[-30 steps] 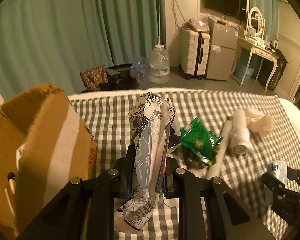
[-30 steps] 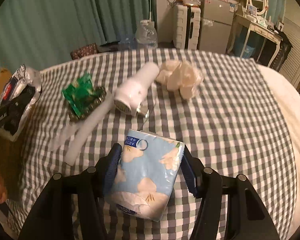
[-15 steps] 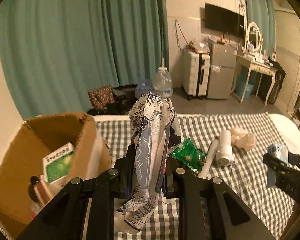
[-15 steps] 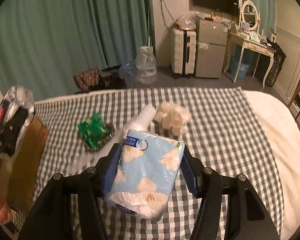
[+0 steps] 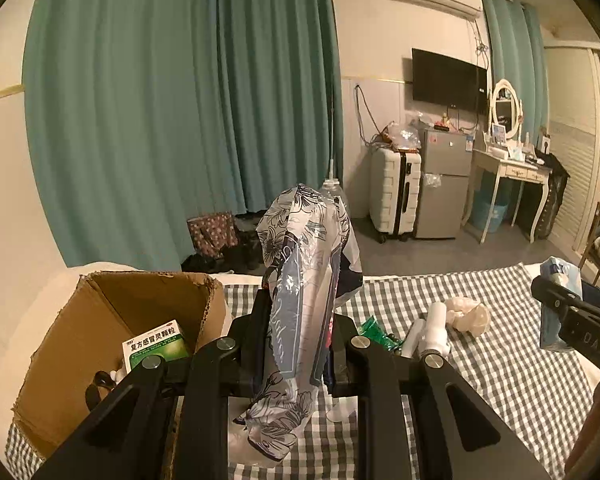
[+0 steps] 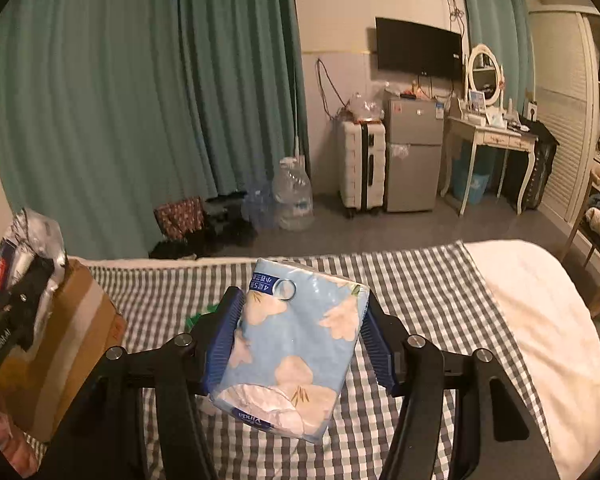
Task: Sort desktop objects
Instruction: 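Lift and carry the wipe pack with left tool while right carries tissue pack toward box, then lower into the box and open left tool while right releases the tissue pack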
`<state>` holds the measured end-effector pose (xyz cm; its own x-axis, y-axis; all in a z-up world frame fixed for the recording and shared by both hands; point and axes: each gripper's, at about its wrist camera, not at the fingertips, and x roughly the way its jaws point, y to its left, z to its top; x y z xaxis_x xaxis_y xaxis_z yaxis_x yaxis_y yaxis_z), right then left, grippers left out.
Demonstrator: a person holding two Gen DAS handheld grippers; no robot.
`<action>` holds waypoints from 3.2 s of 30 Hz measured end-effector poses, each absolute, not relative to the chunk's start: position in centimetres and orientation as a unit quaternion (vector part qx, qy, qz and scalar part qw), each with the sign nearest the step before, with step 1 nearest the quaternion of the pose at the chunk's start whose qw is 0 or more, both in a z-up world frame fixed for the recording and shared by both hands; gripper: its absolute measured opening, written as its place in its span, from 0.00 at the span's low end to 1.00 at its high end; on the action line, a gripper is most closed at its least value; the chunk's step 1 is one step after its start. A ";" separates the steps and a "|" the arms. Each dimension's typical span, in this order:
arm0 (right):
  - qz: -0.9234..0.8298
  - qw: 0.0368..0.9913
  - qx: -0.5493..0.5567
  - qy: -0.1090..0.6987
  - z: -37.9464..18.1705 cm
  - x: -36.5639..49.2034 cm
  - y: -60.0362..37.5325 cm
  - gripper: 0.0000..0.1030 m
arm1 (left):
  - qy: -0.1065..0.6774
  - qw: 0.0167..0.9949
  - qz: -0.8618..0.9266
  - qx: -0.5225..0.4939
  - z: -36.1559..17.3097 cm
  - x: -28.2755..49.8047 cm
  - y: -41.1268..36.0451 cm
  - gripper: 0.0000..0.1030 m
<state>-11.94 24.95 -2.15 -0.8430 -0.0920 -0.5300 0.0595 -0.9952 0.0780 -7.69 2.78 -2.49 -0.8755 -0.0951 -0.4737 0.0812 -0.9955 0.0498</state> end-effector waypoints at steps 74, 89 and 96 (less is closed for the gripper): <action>-0.939 0.223 0.258 0.044 1.5 -9.9 -0.6 0.57 | 0.045 0.140 -0.944 0.294 -0.6 -4.8 -20.1 0.21; -0.901 0.266 0.334 0.081 -4.1 -13.2 -5.8 0.57 | 0.056 0.117 -0.912 0.389 -5.7 -7.5 -20.9 0.22; -0.882 0.273 0.367 0.111 -6.4 -14.5 -7.5 0.57 | 0.064 0.109 -0.897 0.424 -7.8 -8.4 -21.2 0.26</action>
